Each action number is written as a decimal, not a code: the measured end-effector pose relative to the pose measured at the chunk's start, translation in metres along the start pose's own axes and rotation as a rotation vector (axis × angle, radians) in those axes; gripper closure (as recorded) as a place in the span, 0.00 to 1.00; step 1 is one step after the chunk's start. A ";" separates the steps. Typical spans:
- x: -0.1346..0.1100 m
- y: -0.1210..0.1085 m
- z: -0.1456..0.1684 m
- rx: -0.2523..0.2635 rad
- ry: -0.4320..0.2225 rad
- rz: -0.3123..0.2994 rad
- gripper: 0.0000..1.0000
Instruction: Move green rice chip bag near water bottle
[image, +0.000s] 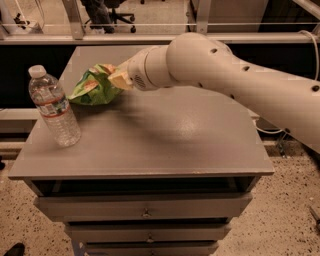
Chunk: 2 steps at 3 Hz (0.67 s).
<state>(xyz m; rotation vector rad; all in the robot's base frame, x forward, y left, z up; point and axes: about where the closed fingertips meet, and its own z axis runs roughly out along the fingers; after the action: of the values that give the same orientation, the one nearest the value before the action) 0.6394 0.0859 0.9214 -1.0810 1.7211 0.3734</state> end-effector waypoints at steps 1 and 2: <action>0.003 0.001 -0.002 0.002 0.006 -0.002 0.59; 0.005 0.001 -0.003 0.003 0.011 -0.003 0.30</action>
Offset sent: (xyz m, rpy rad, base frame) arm -0.0016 -0.0083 -0.0085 -0.0130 0.0082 -0.0105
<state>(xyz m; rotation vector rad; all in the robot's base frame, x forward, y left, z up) 0.6363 0.0821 0.9175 -1.0852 1.7289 0.3638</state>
